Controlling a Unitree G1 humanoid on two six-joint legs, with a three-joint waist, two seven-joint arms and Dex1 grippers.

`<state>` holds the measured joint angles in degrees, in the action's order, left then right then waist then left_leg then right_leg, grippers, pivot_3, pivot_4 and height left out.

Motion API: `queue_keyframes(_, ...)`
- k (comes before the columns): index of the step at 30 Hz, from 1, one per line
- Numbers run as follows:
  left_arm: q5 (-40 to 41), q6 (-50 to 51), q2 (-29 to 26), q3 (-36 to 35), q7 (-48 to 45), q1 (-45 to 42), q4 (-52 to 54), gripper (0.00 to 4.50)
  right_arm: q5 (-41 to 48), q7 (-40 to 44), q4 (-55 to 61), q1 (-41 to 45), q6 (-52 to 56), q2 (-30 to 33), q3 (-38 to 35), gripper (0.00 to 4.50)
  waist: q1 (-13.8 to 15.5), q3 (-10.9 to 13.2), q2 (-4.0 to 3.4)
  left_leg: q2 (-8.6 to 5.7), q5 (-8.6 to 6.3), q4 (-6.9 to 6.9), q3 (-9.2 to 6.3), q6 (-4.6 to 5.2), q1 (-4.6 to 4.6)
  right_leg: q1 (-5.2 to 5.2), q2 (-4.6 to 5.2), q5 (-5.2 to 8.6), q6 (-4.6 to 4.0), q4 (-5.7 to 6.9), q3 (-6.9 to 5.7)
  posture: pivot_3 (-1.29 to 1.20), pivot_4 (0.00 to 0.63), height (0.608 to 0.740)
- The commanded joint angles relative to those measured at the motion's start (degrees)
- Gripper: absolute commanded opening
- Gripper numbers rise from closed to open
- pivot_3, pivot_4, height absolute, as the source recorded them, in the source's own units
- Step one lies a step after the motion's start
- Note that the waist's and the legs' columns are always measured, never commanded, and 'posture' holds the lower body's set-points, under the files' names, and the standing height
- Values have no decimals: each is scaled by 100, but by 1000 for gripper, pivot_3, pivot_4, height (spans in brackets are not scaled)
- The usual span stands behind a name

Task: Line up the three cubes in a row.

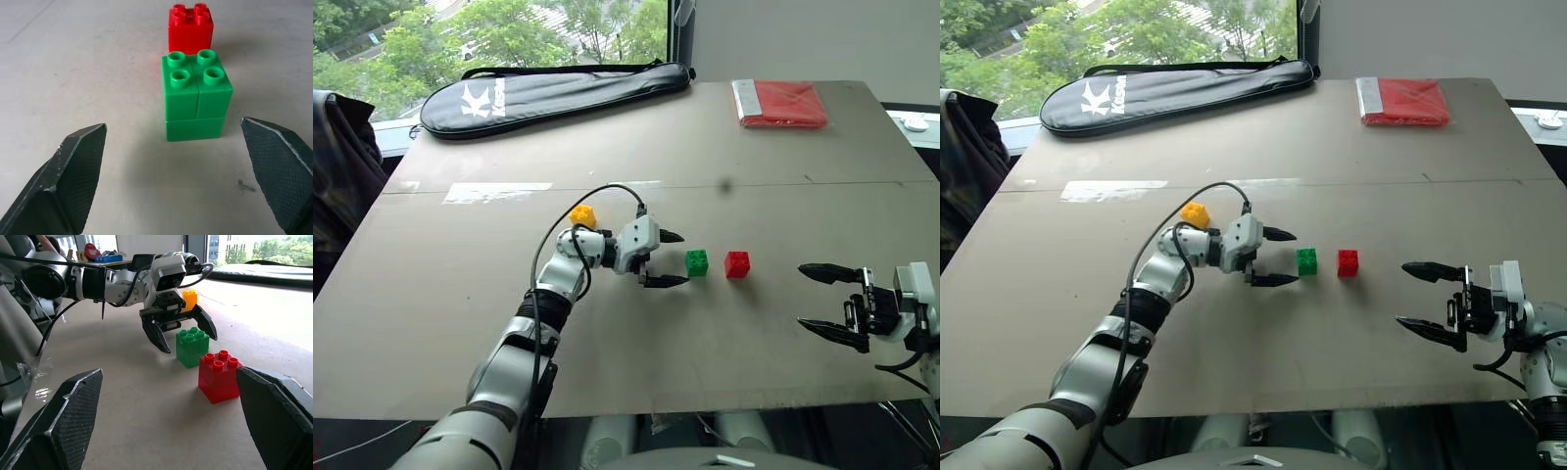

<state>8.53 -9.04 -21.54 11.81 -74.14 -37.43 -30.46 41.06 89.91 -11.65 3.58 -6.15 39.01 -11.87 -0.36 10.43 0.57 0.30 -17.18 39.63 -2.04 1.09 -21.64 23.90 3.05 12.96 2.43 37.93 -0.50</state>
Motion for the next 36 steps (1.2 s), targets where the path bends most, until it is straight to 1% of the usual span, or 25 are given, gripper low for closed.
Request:
queue_keyframes(1, 751, 950, -540, -425, -148, 424, 1712, 4474, 200, 221, 268, 228, 186, -28, -69, 4500, -32, 0, 0, 1, 0, 0, -5, 0, -1, 0, 1, 0, 0, -1, 1, 0, 150, 700)
queue_keyframes(2, 989, 1308, -749, -618, -64, 629, 2246, 4474, 226, 173, 281, 329, 253, -70, -64, 4500, -47, 1, -1, 2, 0, 0, -11, 0, 2, 0, 2, 0, 0, 0, 6, 0, 150, 700)
queue_keyframes(4, 1247, 1769, -959, -906, 248, 899, 2921, 4474, 254, 123, 271, 463, 339, -130, -70, 4500, -60, 1, -3, 6, 0, -1, -6, 0, 6, 1, 4, 0, 1, 0, 14, 0, 150, 700)
queue_keyframes(6, 1302, 2006, -911, -1313, 1003, 1122, 3368, 4474, 271, 61, 258, 620, 436, -200, -62, 4500, -24, 1, -3, 6, 0, 0, -10, -1, 7, 0, 6, 0, 1, 1, 11, 0, 150, 700)
queue_keyframes(8, 1072, 1946, -591, -1799, 2189, 1307, 3648, 4474, 254, -1, 231, 785, 498, -274, -58, 4500, 22, 1, -3, 3, 1, 1, -16, -2, 8, -4, 9, -3, 4, 0, 8, 0, 150, 700)
queue_keyframes(11, 869, 2209, 0, -2407, 3869, 1508, 4077, 4474, 157, -210, 238, 988, 556, -376, -53, 4500, 55, 2, -1, 0, 2, 8, -13, -4, 6, -5, 13, -10, 16, -4, 12, 0, 150, 700)
queue_keyframes(13, 647, 2308, 172, -2516, 4453, 1777, 4348, 4474, 163, -325, 269, 1084, 653, -430, -66, 4500, 66, 2, -1, -1, 2, 17, -16, -4, -2, -4, 11, -13, 19, -4, 11, 0, 150, 700)
queue_keyframes(15, 260, 2371, 191, -2488, 4921, 2163, 4429, 4474, 165, -458, 270, 1185, 750, -505, -80, 4500, 54, 1, -3, -2, 2, 17, -8, -5, 0, -3, 12, -13, 19, -4, 18, 0, 150, 700)
queue_keyframes(18, 16, 2300, 206, -2390, 5218, 2494, 4197, 4474, 102, -497, 181, 1283, 780, -572, -78, 4500, 72, 1, -2, -2, 2, 17, -9, -5, -1, -1, 11, -13, 19, -3, 17, 0, 150, 700)
queue_keyframes(21, -261, 2056, 180, -2149, 5281, 2601, 3708, 4474, -16, -440, 33, 1373, 700, -603, -51, 4500, 133, 1, -3, -6, 2, 18, -10, -5, -3, -1, 11, -14, 18, -2, 13, 0, 150, 700)
queue_keyframes(23, -268, 1994, 243, -2113, 5336, 2508, 3388, 4474, -59, -419, -34, 1413, 676, -620, -59, 4500, 135, 1, -2, -11, 2, 29, -8, -5, -6, -5, 12, -15, 17, -2, 9, 0, 150, 700)
queue_keyframes(27, -386, 1509, 237, -1926, 5263, 2278, 2673, 4474, -117, -370, -106, 1419, 606, -642, -75, 4500, 114, 1, -2, -11, 2, 39, -9, -5, -8, -5, 13, -21, 19, 0, 12, 0, 150, 700)
queue_keyframes(32, -387, 1333, 304, -1739, 5183, 1734, 1697, 4474, -164, -364, -84, 1321, 517, -684, -118, 4500, 91, 1, -3, -11, 2, 40, -6, -5, -8, -5, 11, -23, 18, 3, 11, 0, 150, 700)
queue_keyframes(35, -442, 1322, 297, -1634, 5110, 1489, 1239, 3723, -177, -399, -11, 1262, 495, -694, -128, 4500, 114, 0, -4, -9, 2, 40, -7, -5, -7, -4, 11, -23, 18, 3, 11, 0, 150, 700)
queue_keyframes(36, -443, 1271, 291, -1618, 5080, 1470, 1190, 3349, -174, -409, 14, 1251, 500, -690, -137, 4500, 113, 0, -5, -12, 2, 41, -4, -5, -8, -4, 11, -23, 18, 4, 7, 0, 150, 700)
